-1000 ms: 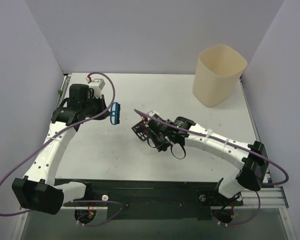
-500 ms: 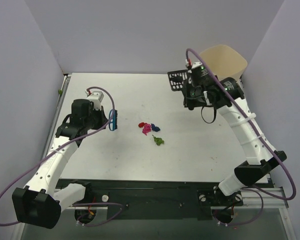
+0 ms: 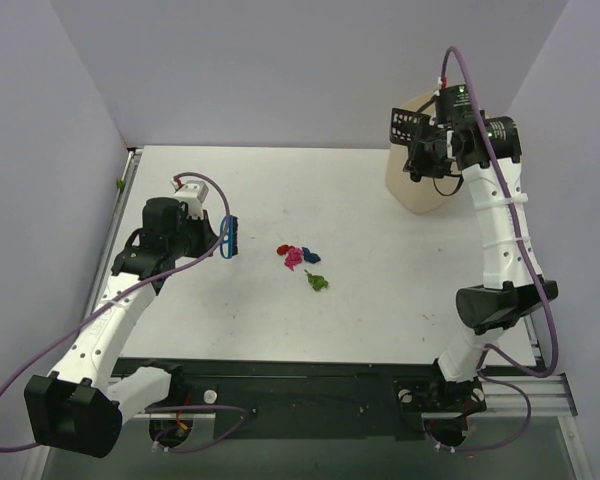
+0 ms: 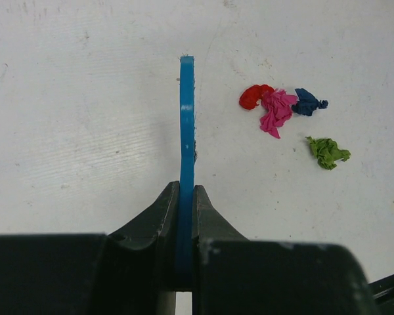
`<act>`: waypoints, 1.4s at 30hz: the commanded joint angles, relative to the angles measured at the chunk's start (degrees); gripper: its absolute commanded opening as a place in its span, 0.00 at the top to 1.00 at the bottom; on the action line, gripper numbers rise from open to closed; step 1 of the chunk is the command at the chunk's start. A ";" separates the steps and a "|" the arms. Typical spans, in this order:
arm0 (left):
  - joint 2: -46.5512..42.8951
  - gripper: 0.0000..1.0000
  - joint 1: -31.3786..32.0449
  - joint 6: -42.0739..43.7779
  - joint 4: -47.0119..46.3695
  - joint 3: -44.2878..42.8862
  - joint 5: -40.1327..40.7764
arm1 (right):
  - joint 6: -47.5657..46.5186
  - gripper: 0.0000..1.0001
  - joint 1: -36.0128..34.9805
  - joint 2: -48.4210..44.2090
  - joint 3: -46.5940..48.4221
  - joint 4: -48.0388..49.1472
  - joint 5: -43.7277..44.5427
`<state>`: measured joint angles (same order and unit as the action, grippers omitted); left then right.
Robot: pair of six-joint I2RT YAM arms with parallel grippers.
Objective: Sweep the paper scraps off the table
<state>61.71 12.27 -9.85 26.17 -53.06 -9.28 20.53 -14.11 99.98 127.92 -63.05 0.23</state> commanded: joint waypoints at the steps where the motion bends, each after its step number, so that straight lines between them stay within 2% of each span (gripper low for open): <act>1: -1.42 1.00 -0.14 0.09 -3.59 0.41 -1.53 | 6.77 1.00 5.57 0.83 2.16 4.50 -10.22; 6: -1.51 1.00 -0.23 0.09 -3.50 0.50 -1.71 | 16.54 1.00 12.42 0.12 -3.97 16.70 -20.78; 9: -1.51 1.00 -0.23 0.09 -3.50 0.59 -1.71 | 24.54 1.00 13.93 -1.02 -8.81 23.48 -26.15; 16: -1.42 1.00 -0.23 0.18 -3.41 0.41 -2.06 | 47.97 1.00 18.41 -4.97 -24.62 48.95 -35.19; 19: -1.60 1.00 -0.14 0.18 -3.41 0.41 -1.88 | 58.63 1.00 19.73 -6.73 -33.14 66.67 -36.79; 23: -1.86 1.00 -0.23 0.27 -3.32 0.50 -1.80 | 72.43 1.00 20.79 -8.22 -40.80 84.61 -37.41; 27: -1.77 1.00 -0.23 0.27 -3.50 0.59 -1.88 | 83.15 1.00 20.88 -7.61 -45.11 95.27 -37.76; 31: -1.42 1.00 -0.23 0.27 -3.41 0.32 -2.23 | 89.84 1.00 20.88 -7.88 -48.98 104.68 -36.71; 35: -1.51 1.00 -0.23 0.27 -3.41 0.50 -2.15 | 89.68 1.00 20.88 -7.96 -49.26 105.06 -37.14; 37: -1.51 1.00 -0.23 0.27 -3.41 0.41 -2.15 | 86.46 1.00 20.79 -8.14 -47.69 101.91 -38.45; 39: -1.42 1.00 -0.23 0.27 -3.41 0.32 -2.06 | 78.83 1.00 20.44 -8.66 -44.17 92.96 -40.30; 42: -1.25 1.00 -0.23 0.27 -3.32 0.41 -2.15 | 65.89 1.00 19.56 -9.54 -37.16 74.36 -40.75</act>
<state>61.19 12.27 -9.85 25.87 -52.31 -10.55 101.73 6.44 94.94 81.56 26.55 -37.39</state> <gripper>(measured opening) 0.154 0.230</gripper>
